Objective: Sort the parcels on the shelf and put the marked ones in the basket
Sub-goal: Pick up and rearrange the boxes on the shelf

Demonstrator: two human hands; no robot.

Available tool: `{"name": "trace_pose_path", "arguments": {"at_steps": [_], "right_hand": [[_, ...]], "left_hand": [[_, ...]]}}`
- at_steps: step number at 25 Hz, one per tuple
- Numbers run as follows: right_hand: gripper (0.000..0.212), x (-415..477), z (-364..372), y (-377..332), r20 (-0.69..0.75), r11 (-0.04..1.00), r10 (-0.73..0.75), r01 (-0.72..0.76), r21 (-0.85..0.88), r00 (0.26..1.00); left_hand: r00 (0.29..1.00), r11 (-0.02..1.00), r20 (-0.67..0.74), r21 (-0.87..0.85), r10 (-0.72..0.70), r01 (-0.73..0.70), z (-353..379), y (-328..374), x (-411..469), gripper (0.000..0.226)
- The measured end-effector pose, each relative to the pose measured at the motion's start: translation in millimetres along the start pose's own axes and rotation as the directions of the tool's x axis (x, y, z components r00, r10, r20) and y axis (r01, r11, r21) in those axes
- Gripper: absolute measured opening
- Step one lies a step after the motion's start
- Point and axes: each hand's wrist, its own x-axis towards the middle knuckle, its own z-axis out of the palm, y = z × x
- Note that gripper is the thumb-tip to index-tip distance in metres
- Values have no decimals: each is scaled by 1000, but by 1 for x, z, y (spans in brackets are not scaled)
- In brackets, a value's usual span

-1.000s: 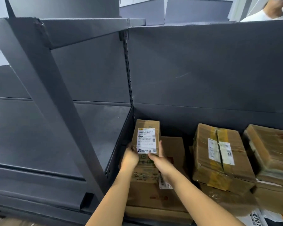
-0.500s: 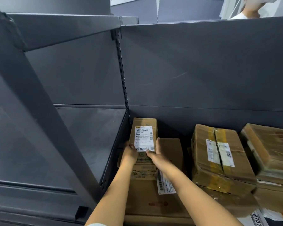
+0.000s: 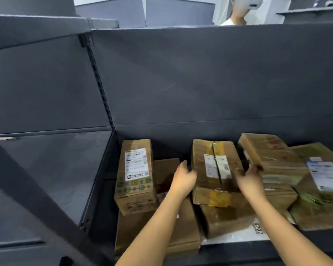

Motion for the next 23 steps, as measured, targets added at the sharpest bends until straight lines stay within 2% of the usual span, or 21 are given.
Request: {"name": "trace_pose_path", "arguments": {"at_steps": [2,4,6,9,11,13,20,23], "right_hand": [[59,-5,-1,21,214,977,131,-163,140,968],[58,-17,0,27,298,940,123,-207,272,947],[54,-28,-5,21,277,910,53,-161,383,959],[50,-48,-11,6,187,866,-125,15,499,974],[48,-62,-14,-6,98,810,-243,146,568,965],[51,-72,-12,-15,39,782,-300,222,583,953],[52,-87,5,-20,78,748,-318,199,633,945],[49,-84,3,-23,56,718,-360,239,654,931]], "left_hand": [[976,983,132,-39,-173,180,26,-7,-5,56],[977,984,128,-24,-173,177,36,-17,-10,58],[992,992,61,-60,-109,112,29,-20,-16,58],[999,981,-34,-192,27,-33,6,-17,-30,63],[988,969,-100,-205,118,-137,-8,-15,-40,62],[971,955,-140,-198,195,-221,-18,-15,-49,59],[955,948,-192,-182,224,-259,-29,-26,-66,57],[957,944,-212,-224,196,-243,-43,-19,-63,37]]}}
